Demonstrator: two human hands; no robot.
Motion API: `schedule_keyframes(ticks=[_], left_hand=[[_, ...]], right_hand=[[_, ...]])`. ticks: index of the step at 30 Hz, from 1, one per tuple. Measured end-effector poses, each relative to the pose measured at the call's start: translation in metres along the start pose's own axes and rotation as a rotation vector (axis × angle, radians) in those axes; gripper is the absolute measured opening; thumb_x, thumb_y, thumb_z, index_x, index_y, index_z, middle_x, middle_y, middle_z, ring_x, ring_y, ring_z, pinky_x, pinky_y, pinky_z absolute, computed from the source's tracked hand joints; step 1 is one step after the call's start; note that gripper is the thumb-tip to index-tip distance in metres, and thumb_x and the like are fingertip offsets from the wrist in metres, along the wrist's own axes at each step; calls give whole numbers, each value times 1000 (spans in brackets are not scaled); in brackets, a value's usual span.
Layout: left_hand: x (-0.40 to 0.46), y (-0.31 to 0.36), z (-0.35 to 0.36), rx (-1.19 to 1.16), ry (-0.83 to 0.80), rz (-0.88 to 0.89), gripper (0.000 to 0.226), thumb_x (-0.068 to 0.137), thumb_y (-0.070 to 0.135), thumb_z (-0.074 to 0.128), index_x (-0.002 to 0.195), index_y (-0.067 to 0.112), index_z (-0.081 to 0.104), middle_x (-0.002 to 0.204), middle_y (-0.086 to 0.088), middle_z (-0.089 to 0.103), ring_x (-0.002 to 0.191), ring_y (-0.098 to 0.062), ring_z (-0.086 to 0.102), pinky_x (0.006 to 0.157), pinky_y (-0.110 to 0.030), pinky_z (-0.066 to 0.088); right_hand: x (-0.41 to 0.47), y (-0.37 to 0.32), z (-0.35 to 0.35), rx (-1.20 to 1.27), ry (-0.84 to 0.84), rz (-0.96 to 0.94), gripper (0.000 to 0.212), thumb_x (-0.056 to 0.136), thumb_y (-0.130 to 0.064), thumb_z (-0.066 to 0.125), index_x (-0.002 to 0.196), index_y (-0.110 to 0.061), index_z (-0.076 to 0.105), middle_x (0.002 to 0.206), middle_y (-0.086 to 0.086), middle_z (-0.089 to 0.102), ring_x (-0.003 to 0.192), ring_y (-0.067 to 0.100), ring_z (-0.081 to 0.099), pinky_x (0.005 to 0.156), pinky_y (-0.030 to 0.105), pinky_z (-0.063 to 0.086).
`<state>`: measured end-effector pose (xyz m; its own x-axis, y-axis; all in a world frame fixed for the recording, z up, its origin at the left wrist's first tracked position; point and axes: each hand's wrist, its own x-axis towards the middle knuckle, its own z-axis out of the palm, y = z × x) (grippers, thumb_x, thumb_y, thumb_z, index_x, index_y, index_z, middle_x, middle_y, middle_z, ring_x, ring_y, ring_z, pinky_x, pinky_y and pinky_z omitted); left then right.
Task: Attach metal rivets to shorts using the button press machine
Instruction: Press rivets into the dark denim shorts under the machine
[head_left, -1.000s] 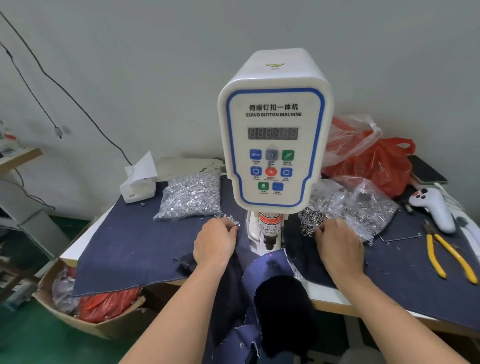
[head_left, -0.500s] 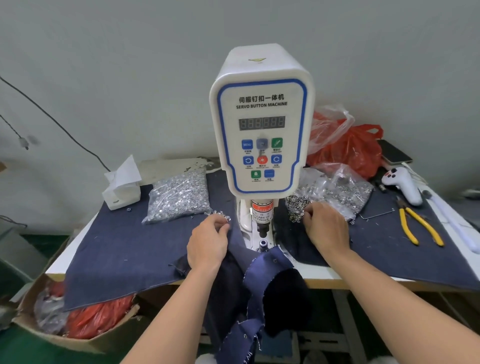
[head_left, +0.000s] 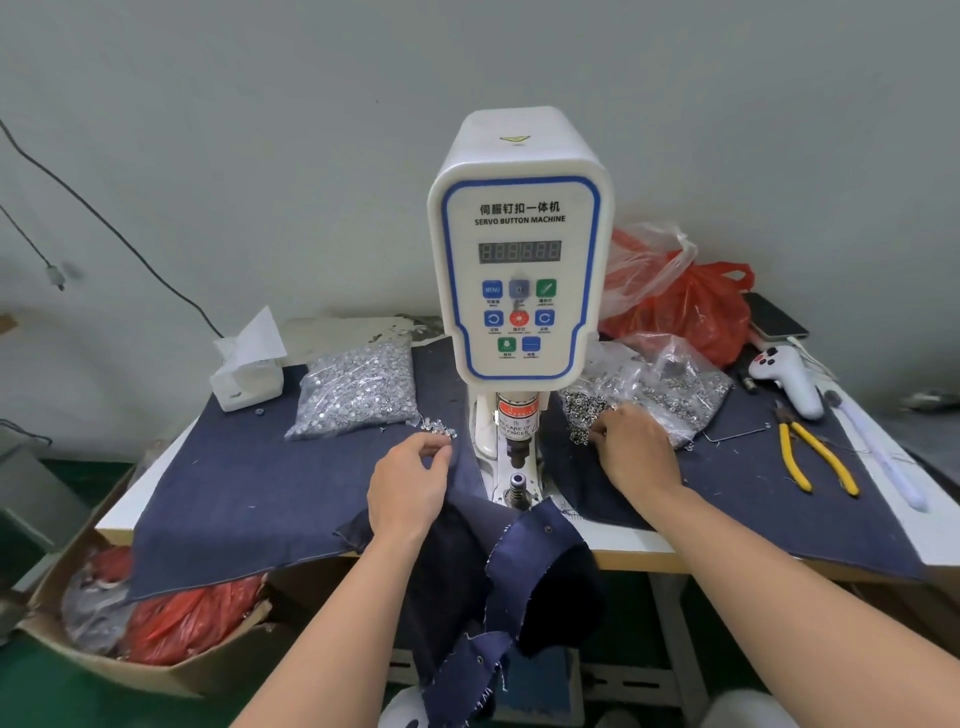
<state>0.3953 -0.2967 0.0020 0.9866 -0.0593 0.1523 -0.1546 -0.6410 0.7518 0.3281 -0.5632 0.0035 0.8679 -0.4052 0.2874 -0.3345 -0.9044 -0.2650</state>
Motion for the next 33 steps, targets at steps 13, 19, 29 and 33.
schedule_keyframes(ticks=[13, 19, 29, 33], left_hand=[[-6, 0, -8, -123, -23, 36, 12, 100, 30, 70, 108, 31, 79, 103, 16, 76, 103, -10, 68, 89, -29, 50], [-15, 2, -18, -148, -34, 110, 12, 99, 24, 71, 107, 28, 79, 104, 17, 76, 101, -6, 68, 92, -26, 51], [-32, 9, -25, -175, -62, 172, 19, 96, 21, 76, 92, 39, 71, 92, 27, 73, 92, 11, 63, 76, -2, 40], [-36, 13, -24, -168, -95, 183, 22, 95, 23, 78, 87, 43, 72, 88, 32, 73, 88, 3, 67, 75, -4, 43]], right_hand=[[-12, -20, -33, 684, -51, 335, 20, 103, -10, 56, 86, -12, 68, 83, 7, 71, 75, 22, 67, 70, 34, 54], [-43, -48, -42, 1335, -287, 585, 13, 94, 9, 65, 95, -2, 71, 84, 12, 71, 73, 17, 68, 64, 20, 60], [-58, -66, -49, 1549, -529, 680, 6, 93, 11, 65, 95, 7, 68, 75, 14, 71, 64, 16, 71, 63, 24, 62], [-59, -66, -48, 1649, -577, 758, 3, 92, 9, 66, 94, 9, 68, 73, 14, 72, 62, 17, 72, 63, 27, 63]])
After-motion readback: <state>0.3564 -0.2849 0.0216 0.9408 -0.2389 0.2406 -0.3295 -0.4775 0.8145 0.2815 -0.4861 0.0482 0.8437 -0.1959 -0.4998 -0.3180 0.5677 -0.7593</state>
